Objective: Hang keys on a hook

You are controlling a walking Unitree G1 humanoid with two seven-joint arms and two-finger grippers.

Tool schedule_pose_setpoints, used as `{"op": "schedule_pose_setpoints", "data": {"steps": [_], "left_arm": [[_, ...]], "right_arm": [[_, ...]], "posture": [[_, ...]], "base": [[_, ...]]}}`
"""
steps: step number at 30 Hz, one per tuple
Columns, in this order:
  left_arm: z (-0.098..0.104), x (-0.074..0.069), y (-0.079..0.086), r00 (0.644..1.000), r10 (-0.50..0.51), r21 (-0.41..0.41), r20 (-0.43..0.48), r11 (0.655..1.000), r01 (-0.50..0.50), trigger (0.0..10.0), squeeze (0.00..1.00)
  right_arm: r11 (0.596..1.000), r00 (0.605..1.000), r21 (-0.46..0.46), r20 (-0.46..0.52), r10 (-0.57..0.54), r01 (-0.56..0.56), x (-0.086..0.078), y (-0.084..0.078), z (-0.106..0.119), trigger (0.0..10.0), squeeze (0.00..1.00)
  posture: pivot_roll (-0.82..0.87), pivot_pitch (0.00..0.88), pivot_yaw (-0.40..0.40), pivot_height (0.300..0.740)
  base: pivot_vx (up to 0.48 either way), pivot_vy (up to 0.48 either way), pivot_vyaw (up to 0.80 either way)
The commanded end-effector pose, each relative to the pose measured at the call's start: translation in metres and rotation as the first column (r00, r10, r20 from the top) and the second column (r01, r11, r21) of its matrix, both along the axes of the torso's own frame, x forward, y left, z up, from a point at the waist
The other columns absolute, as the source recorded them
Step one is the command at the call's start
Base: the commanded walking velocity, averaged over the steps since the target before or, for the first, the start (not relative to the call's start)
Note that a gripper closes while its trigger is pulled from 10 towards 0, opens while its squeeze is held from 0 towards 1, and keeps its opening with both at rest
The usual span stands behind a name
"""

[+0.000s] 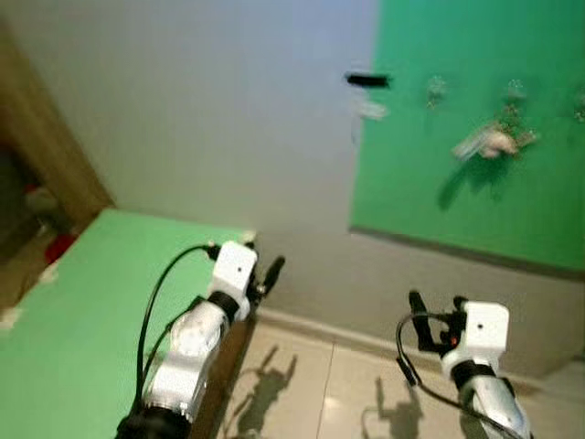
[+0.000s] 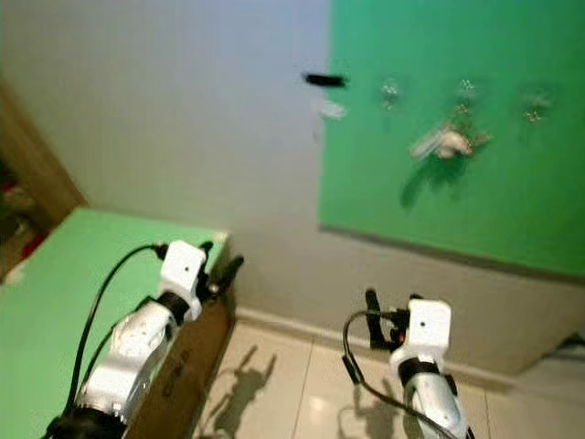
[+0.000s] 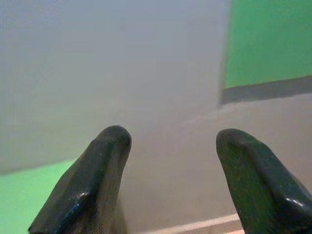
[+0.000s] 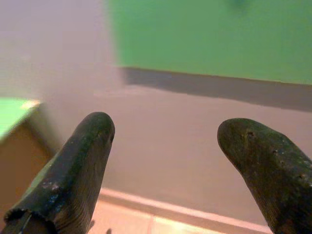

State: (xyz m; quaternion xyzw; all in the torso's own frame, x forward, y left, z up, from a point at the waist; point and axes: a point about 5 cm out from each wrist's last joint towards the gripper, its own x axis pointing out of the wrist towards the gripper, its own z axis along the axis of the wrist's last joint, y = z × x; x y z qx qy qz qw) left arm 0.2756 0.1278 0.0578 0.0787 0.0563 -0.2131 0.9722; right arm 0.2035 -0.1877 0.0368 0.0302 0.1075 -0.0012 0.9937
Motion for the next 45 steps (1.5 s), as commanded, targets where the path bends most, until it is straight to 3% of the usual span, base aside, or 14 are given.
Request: {"op": "schedule_pose_setpoints", "data": {"steps": [1, 11, 17, 24, 30, 33, 45], "left_arm": [[0.006, 0.002, -0.004, 1.0, -0.003, 0.004, 0.017, 1.0, 0.003, 10.0, 0.0], [0.004, 0.004, -0.011, 0.999, 0.021, 0.037, 0.027, 0.999, -0.022, 10.0, 0.0], [0.002, 0.002, -0.007, 0.999, 0.038, 0.056, 0.03, 0.998, -0.04, 10.0, 0.0], [0.006, 0.011, -0.01, 0.997, 0.057, 0.07, 0.059, 0.996, -0.061, 10.0, 0.0], [0.008, 0.014, -0.009, 0.996, 0.065, 0.067, 0.062, 0.995, -0.069, 10.0, 0.0], [0.003, 0.011, -0.004, 0.998, 0.068, 0.047, 0.019, 0.997, -0.069, 10.0, 0.0], [0.002, 0.013, -0.005, 0.999, 0.043, 0.064, 0.017, 0.997, -0.044, 10.0, 0.0]], "right_arm": [[1.0, 1.0, 0.004, -0.01, 0.007, -0.007, 0.002, -0.002, 0.001, 10.0, 0.0], [0.994, 0.994, -0.011, -0.003, 0.11, -0.11, 0.013, 0.005, 0.007, 10.0, 0.0], [0.993, 0.993, 0.009, -0.015, 0.119, -0.119, 0.015, 0.007, 0.004, 10.0, 0.0], [0.989, 0.989, 0.014, 0.012, 0.15, -0.15, 0.03, 0.014, 0.008, 10.0, 0.0], [0.989, 0.988, 0.002, 0.022, 0.15, -0.15, 0.039, 0.011, 0.012, 10.0, 0.0], [0.991, 0.991, -0.019, 0.026, 0.131, -0.131, 0.036, 0.008, 0.011, 10.0, 0.0], [0.991, 0.992, -0.045, -0.013, 0.126, -0.127, 0.023, 0.017, 0.001, 10.0, 0.0]], "posture": [[-0.18, 0.013, 0.067, 0.74], [-0.16, 0.0, 0.019, 0.74], [-0.13, 0.0, 0.011, 0.74], [-0.13, 0.0, 0.005, 0.74], [-0.12, 0.0, 0.007, 0.74], [-0.13, 0.0, 0.035, 0.74], [-0.14, 0.0, 0.041, 0.74]], "base": [[0.0, 0.0, 0.71], [0.0, 0.0, 0.69], [0.0, 0.0, 0.68], [0.0, 0.0, 0.66], [0.0, 0.0, 0.65], [0.0, 0.0, 0.56], [0.0, 0.0, 0.56]]}}
